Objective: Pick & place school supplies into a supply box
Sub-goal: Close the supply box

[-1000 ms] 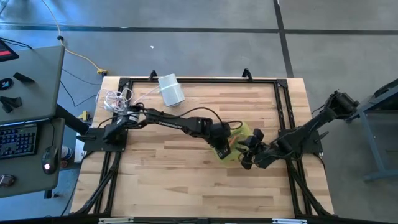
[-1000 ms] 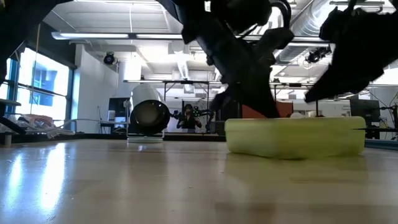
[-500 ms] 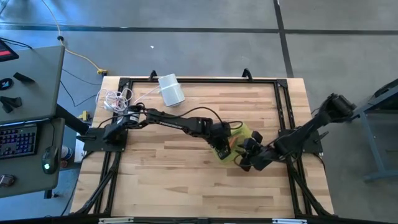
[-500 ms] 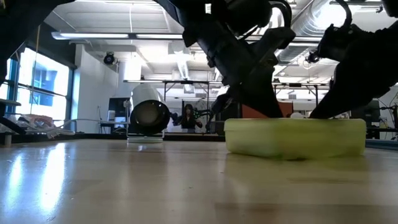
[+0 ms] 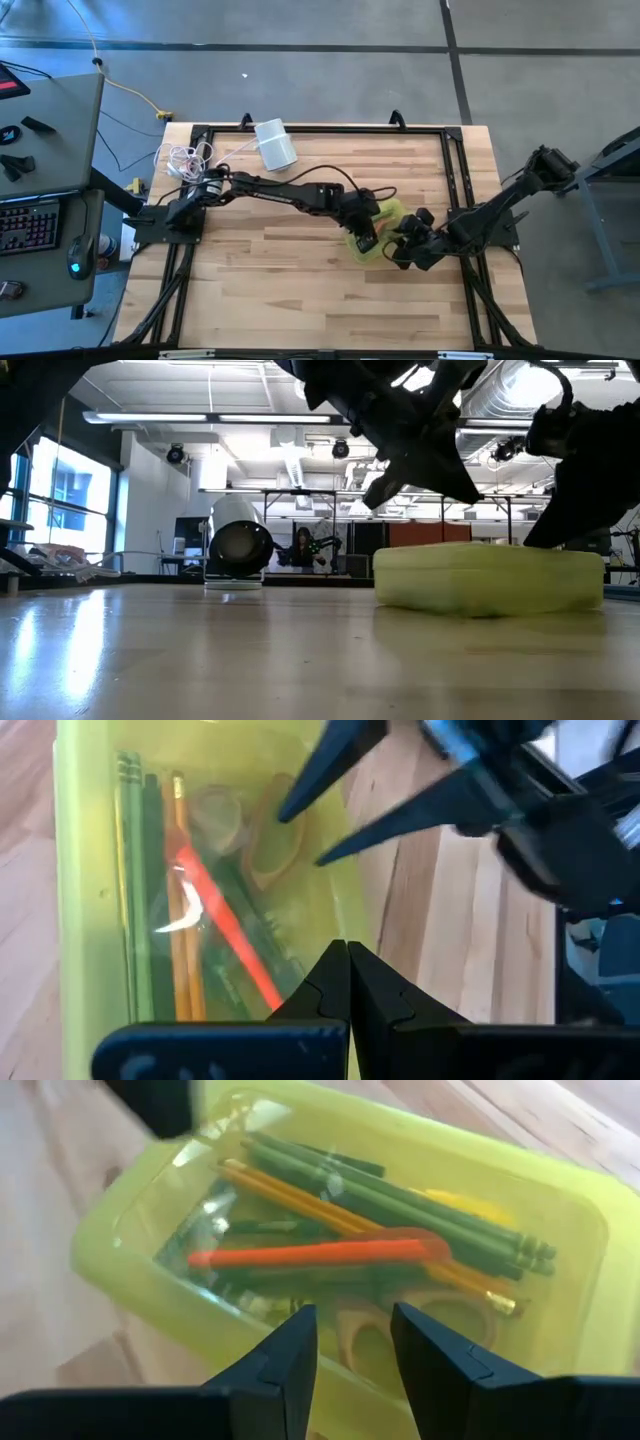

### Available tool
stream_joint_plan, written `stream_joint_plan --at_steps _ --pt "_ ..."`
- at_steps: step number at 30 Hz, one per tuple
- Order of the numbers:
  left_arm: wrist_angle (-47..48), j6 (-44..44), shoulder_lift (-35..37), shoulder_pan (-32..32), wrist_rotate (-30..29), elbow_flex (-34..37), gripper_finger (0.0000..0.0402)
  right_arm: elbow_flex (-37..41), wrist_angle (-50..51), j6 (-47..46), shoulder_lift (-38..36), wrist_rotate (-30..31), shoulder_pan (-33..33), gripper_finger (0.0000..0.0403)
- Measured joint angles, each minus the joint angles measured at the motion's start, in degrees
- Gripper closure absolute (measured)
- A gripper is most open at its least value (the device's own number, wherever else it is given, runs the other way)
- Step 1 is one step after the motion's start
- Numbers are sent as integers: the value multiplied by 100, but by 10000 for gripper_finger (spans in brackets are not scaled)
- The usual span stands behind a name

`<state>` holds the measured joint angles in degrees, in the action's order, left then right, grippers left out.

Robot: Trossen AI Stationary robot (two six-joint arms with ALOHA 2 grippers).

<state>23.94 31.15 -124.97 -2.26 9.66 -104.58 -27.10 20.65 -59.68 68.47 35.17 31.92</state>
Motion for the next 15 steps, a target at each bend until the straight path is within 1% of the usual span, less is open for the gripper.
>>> stream_joint_plan --at_steps 4,15 --pt "35 -61 5 0 -36 -48 373 -5 200 -302 0 -4 3 281" --pt "242 20 -2 0 -34 31 373 -5 133 -201 0 -78 4 281"
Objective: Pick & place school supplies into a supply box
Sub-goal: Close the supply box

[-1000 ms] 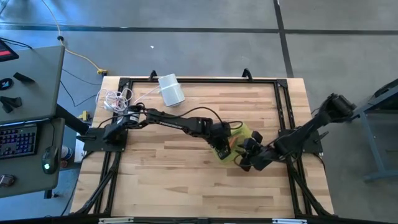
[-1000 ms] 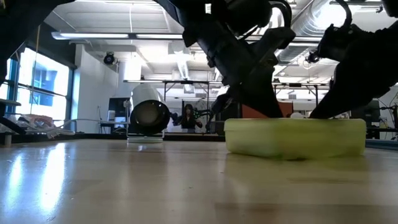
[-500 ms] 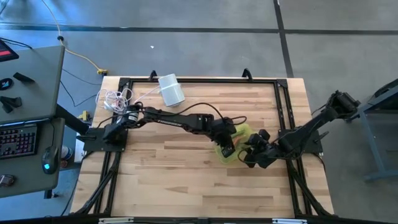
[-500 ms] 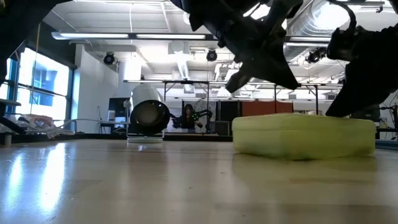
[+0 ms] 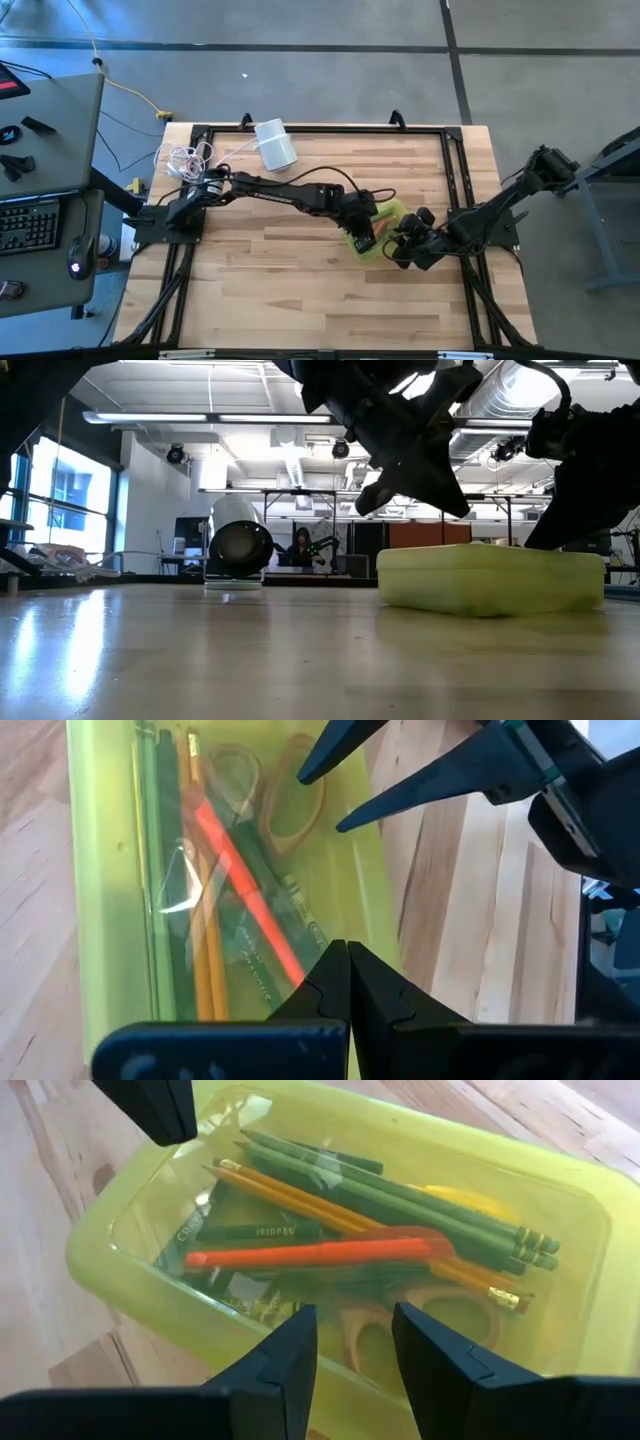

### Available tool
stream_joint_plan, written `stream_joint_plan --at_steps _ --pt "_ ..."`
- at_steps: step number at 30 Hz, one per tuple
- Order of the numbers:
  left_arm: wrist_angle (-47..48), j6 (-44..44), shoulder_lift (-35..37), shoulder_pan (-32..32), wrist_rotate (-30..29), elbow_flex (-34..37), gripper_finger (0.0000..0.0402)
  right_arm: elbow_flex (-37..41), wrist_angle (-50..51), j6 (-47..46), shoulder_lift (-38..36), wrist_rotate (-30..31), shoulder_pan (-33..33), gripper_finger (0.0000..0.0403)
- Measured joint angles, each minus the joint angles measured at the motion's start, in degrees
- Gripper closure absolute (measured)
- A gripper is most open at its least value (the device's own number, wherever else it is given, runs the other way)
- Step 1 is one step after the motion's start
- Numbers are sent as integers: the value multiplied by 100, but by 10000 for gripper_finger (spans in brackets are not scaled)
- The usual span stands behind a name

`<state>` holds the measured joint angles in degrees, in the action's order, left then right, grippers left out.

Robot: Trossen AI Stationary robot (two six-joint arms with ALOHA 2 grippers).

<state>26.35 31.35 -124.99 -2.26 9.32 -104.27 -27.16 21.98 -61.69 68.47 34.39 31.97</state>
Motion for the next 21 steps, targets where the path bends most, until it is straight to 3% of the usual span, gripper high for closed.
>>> stream_joint_plan --at_steps 5,10,21 --pt "-20 -146 0 -85 20 -2 373 6 -270 37 4 69 0 281" --pt "6 -111 0 -122 -111 -1 373 -111 -586 610 -81 -462 2 281" --pt "457 -153 79 -118 -50 0 373 -332 -689 1400 -355 -682 259 281"
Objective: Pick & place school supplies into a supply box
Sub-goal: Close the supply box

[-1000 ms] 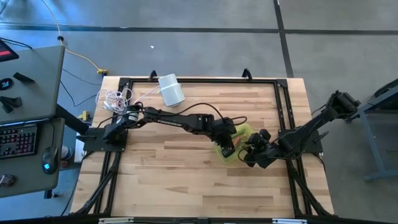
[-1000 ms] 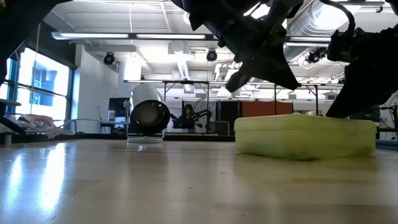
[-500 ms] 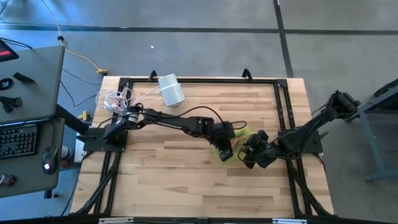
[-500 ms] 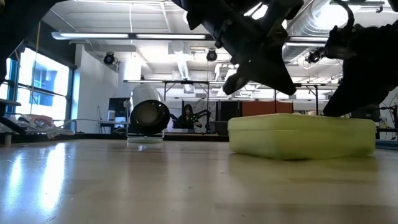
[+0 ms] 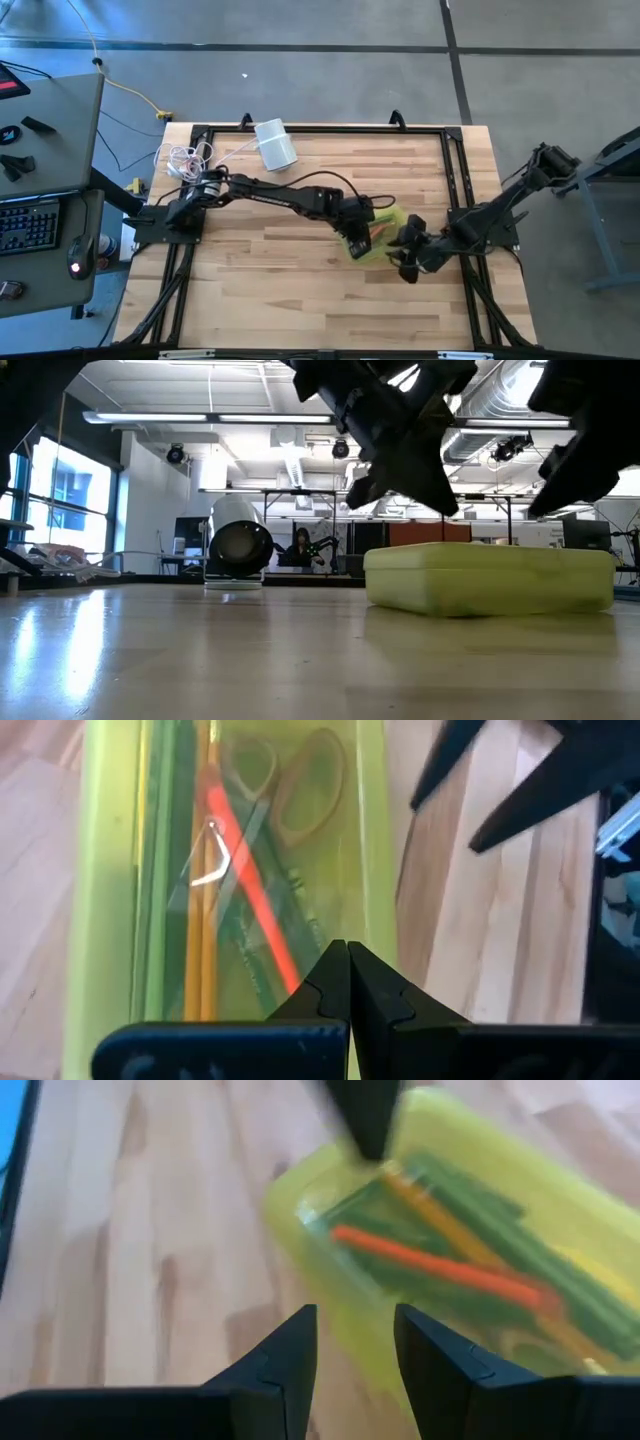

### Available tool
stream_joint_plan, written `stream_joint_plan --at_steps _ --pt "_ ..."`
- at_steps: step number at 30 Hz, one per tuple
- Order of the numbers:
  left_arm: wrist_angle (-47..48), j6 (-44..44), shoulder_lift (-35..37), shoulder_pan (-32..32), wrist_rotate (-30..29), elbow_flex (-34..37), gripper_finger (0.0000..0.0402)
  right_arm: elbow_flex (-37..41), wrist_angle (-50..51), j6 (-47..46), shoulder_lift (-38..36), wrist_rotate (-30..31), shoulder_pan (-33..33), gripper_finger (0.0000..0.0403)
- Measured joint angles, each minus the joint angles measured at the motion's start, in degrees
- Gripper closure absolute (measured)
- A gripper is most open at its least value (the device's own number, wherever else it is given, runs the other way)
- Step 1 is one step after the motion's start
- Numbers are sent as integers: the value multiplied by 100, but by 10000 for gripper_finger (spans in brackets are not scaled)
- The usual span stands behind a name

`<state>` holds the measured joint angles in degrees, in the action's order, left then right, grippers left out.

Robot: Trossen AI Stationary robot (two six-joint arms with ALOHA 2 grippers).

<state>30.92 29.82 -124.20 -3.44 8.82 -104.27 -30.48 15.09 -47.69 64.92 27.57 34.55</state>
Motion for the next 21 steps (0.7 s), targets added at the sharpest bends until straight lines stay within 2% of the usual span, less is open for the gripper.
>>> stream_joint_plan --at_steps 4,9,12,17,19,21 --pt "427 -85 115 2 -172 7 373 0 -40 327 157 -68 414 281" --pt "428 -113 153 4 -474 -7 373 66 -162 162 604 400 827 294" --pt "448 -156 163 6 -467 -4 373 66 -342 126 894 516 898 318" --pt "612 -162 268 4 -503 -7 373 66 -706 167 1384 226 856 387" --pt "670 -164 297 4 -573 -4 373 66 -718 187 1581 286 837 397" --pt "659 -166 320 4 -588 4 373 66 -720 142 1723 407 794 390"
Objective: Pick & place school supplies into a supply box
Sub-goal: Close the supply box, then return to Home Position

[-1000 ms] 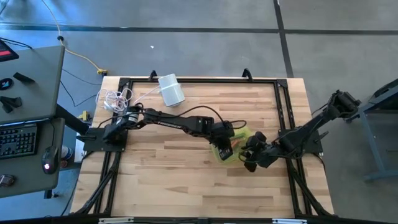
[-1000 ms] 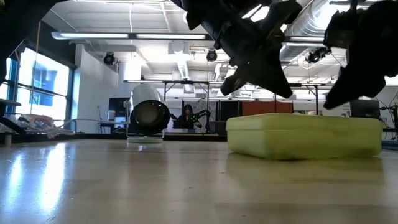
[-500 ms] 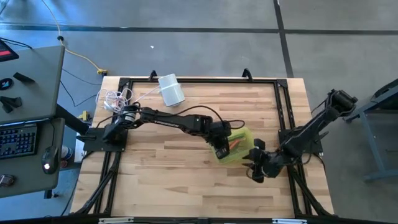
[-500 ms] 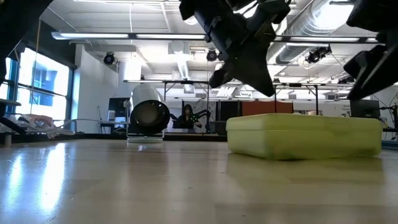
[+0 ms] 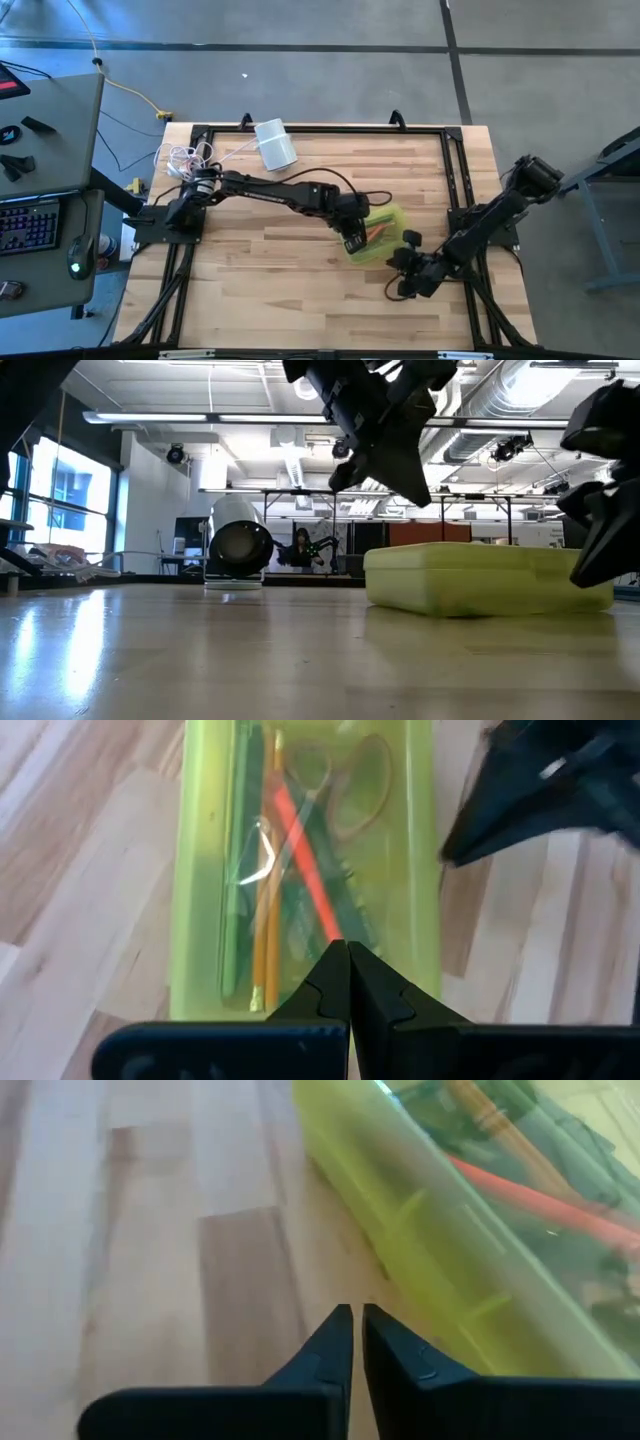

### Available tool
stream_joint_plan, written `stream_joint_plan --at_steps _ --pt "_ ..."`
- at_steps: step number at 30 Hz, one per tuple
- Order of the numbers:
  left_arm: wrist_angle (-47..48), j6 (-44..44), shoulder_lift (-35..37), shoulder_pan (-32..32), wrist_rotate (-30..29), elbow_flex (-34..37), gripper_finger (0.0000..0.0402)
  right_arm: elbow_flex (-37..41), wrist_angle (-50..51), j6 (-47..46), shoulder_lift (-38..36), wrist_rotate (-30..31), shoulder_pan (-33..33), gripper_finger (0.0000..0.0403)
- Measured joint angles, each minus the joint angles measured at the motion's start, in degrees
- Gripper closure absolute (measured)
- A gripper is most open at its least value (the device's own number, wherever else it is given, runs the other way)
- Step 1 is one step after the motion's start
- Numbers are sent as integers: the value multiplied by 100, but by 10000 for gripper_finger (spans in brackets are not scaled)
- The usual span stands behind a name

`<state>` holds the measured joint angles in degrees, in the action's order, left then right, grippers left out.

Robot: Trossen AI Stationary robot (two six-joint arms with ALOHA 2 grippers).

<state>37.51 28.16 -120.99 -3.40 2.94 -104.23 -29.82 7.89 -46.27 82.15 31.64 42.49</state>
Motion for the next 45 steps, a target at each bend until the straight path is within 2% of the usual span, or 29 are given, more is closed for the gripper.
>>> stream_joint_plan --at_steps 19,24,28,31,34,38,41,45 --pt "85 34 14 0 -57 -8 373 0 -123 283 148 -166 -820 402" --pt "538 -27 190 0 152 3 373 -86 -138 354 -160 -1003 -695 402" --pt "802 -273 796 -13 111 1 373 -391 273 1009 -788 -983 -495 401" --pt "1186 -542 1425 -45 -292 -4 373 -794 991 1705 -1412 -496 -360 402" --pt "1714 -659 2128 -116 -846 -6 373 -1136 1818 2353 -2123 433 -149 401" --pt "2553 -691 3042 -527 -1996 -10 373 -1248 2576 2728 -3147 1662 123 402" --pt "3142 -539 3605 -1033 -2891 -10 373 -970 2991 2829 -3885 1779 256 399" --pt "3635 -612 4249 -1752 -3364 156 373 -232 2925 2846 -4804 1630 325 400"
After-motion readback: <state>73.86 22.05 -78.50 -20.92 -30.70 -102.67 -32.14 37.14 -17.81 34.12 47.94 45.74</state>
